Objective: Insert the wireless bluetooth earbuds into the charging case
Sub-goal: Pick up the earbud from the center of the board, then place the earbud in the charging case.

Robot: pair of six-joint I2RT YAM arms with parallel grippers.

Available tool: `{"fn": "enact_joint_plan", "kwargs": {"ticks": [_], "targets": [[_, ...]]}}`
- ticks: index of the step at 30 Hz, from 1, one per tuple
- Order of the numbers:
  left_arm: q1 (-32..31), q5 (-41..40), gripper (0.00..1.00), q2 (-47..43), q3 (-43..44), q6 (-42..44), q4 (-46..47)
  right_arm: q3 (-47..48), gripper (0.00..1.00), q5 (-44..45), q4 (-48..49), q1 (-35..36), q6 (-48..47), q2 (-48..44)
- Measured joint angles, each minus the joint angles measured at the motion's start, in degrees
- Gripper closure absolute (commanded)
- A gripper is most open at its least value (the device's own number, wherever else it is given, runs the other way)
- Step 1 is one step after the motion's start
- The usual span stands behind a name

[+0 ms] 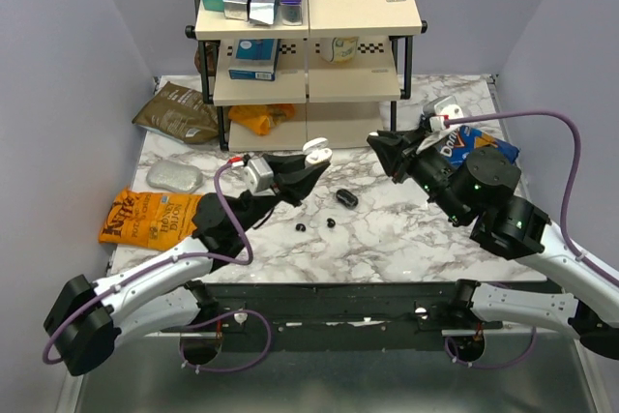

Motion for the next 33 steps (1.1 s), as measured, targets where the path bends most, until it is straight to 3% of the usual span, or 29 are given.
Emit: {"fn": "enact_joint_plan", "kwargs": {"ticks": [10,18,33], "targets": [[0.0,5.6,1.0,14.3,11.8,-0.1,9.9,-3.7,0.99,-2.9,11.5,0.0,-7.7,-3.2],[0.0,8.3,1.0,17.2,13.0,-1.3,12.6,-7.0,0.99,-6.3,19.9,0.0,-10.8,-4.1],[0.0,9.7,1.0,18.1,13.3,-2.7,13.2,-7.9,0.99,-9.9,22.1,0.0,-13.3,-1.6]]}}
